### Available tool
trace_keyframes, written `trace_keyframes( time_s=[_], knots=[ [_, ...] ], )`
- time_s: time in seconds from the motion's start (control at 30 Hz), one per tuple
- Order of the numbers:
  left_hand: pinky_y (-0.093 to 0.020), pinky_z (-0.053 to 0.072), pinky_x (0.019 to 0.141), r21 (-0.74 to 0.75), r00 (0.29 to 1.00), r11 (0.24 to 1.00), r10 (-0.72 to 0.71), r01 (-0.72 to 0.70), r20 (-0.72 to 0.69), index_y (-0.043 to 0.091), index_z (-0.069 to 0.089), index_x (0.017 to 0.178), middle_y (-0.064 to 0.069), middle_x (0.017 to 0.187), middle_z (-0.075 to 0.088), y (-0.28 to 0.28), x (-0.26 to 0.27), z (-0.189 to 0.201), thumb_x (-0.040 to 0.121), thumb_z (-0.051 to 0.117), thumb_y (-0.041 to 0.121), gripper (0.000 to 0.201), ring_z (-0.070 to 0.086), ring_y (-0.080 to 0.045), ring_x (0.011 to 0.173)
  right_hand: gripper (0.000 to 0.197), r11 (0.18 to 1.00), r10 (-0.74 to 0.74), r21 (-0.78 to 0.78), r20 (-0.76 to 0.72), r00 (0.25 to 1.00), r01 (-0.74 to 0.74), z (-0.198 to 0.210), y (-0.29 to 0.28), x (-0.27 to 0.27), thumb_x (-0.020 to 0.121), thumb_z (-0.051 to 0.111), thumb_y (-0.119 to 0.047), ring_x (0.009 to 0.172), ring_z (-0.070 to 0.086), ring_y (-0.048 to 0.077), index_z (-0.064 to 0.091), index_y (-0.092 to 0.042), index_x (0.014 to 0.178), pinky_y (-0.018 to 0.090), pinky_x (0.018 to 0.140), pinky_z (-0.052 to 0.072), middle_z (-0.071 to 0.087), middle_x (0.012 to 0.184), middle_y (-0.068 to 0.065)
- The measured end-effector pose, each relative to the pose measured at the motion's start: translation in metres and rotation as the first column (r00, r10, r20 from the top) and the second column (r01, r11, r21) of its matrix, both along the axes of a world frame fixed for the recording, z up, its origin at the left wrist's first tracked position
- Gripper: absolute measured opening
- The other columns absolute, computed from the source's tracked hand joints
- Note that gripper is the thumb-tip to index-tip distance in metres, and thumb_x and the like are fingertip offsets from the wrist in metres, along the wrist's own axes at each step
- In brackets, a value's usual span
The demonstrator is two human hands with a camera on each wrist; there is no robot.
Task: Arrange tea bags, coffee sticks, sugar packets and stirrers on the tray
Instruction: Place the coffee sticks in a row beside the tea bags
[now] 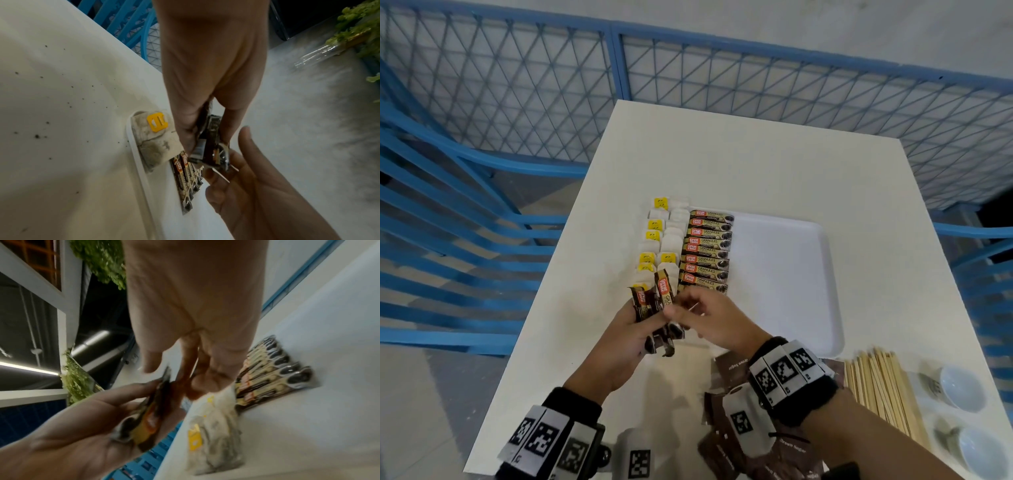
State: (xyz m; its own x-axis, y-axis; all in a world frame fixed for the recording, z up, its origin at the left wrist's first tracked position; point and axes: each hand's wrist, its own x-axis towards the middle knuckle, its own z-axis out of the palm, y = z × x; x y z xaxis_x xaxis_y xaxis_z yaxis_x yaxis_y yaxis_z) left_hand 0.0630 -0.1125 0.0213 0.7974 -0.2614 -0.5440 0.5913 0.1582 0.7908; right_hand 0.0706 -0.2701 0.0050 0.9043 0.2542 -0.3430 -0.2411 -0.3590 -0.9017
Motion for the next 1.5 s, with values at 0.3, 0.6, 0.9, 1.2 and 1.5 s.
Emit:
trace_keyframes(
  time_s=[0.3, 0.6, 0.9, 1.2, 1.5],
  knots=[
    [-0.033, 0.056, 0.069, 0.002, 0.994, 0.996, 0.093, -0.093, -0.059, 0.004, 0.053, 0.120, -0.017, 0.106, 0.070, 0.008, 0.002, -0.008, 0.090, 0.053, 0.003, 0.030, 0.068, -0.032, 0.093, 0.017, 0.972, -0.047, 0.219, -0.166, 0.985, 0.083, 0.001, -0.007, -0.005, 0.088, 0.061, -0.006, 0.077, 0.065, 0.018, 0.057, -0.010, 0.104, 0.025, 0.067, 0.057, 0.061, 0.095, 0.008],
    [-0.016, 0.027, 0.040, 0.183, 0.998, 0.982, 0.046, -0.037, -0.042, 0.007, 0.061, 0.088, 0.004, 0.053, 0.041, 0.013, 0.006, -0.014, 0.085, 0.063, 0.004, 0.005, 0.028, -0.007, 0.045, 0.019, 0.986, -0.007, 0.161, -0.179, 0.984, 0.036, 0.000, -0.029, -0.016, 0.087, 0.061, -0.005, 0.065, 0.058, 0.004, 0.061, -0.013, 0.104, 0.015, 0.061, 0.049, 0.062, 0.078, -0.001],
    [-0.021, 0.028, 0.047, 0.265, 0.997, 0.963, 0.057, -0.039, -0.059, 0.011, 0.062, 0.085, -0.001, 0.060, 0.038, 0.007, 0.003, -0.018, 0.090, 0.058, 0.008, 0.006, 0.030, -0.011, 0.052, 0.009, 0.875, -0.292, 0.277, -0.350, 0.890, 0.397, -0.016, -0.050, -0.017, 0.081, 0.063, 0.005, 0.060, 0.065, 0.013, 0.063, -0.002, 0.087, 0.019, 0.060, 0.054, 0.066, 0.069, 0.007],
    [-0.016, 0.034, 0.036, 0.128, 0.958, 0.977, 0.195, -0.171, -0.212, 0.011, 0.056, 0.086, 0.000, 0.063, 0.045, 0.016, 0.005, -0.011, 0.091, 0.057, 0.012, 0.005, 0.039, -0.004, 0.040, 0.013, 0.925, -0.379, -0.090, -0.227, 0.897, 0.368, -0.040, -0.068, -0.008, 0.082, 0.066, -0.002, 0.067, 0.057, 0.015, 0.061, -0.013, 0.078, 0.016, 0.055, 0.046, 0.066, 0.072, 0.006],
    [-0.022, 0.043, 0.044, 0.028, 0.965, 0.993, 0.118, -0.115, -0.234, 0.003, 0.060, 0.094, -0.003, 0.059, 0.049, 0.014, 0.001, -0.006, 0.093, 0.037, 0.006, 0.023, 0.048, -0.013, 0.049, 0.012, 0.922, -0.362, -0.205, -0.154, 0.919, 0.329, -0.048, -0.049, 0.003, 0.082, 0.069, -0.007, 0.047, 0.055, 0.005, 0.061, 0.000, 0.089, 0.013, 0.050, 0.047, 0.065, 0.063, 0.002]
  ],
)
